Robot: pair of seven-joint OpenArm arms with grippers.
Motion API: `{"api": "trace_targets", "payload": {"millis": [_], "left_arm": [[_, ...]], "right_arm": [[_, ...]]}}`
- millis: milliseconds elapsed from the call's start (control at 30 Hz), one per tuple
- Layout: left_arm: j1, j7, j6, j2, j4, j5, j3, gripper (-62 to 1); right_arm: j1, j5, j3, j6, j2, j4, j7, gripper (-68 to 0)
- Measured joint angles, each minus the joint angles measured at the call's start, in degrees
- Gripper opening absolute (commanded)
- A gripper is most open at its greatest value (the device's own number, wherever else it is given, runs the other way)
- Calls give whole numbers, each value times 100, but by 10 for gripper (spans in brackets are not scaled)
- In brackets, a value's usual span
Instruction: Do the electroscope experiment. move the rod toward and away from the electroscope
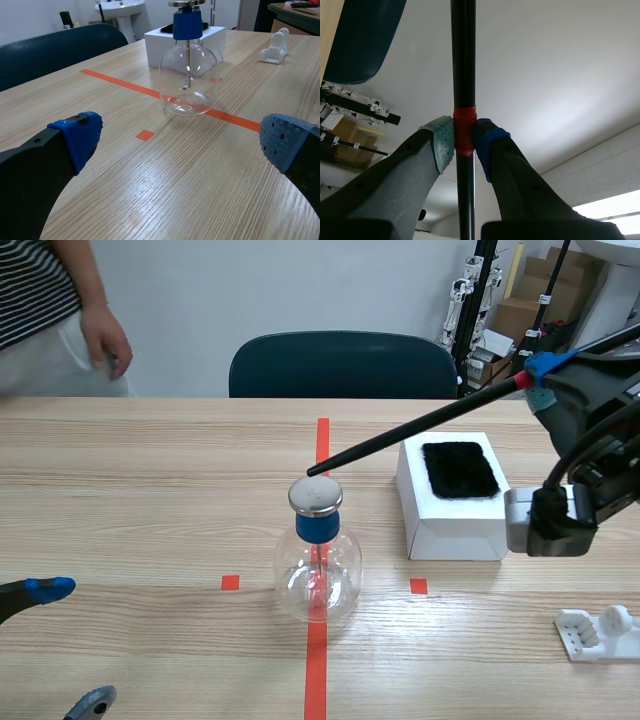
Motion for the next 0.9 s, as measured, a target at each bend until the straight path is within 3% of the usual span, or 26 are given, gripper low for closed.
{"api": "trace_targets", "payload": {"millis": [300, 367, 500, 733, 900], "left_arm": [[0, 0, 0, 0, 0, 0, 0, 14], [0, 0, 0, 0, 0, 0, 0, 14], [0, 0, 0, 0, 0, 0, 0, 14], [0, 0, 0, 0, 0, 0, 0, 14], [0, 0, 0, 0, 0, 0, 0, 14]], "right_arm": [[0, -57, 0, 0, 0, 0, 2, -676], [0, 146, 0, -31, 0, 0, 26, -676], [0, 481, 0, -361, 0, 2, 44, -676], [-39, 1027, 140, -350, 15, 223, 52, -676], [-417, 1478, 505, -352, 15, 562, 328, -676]]}}
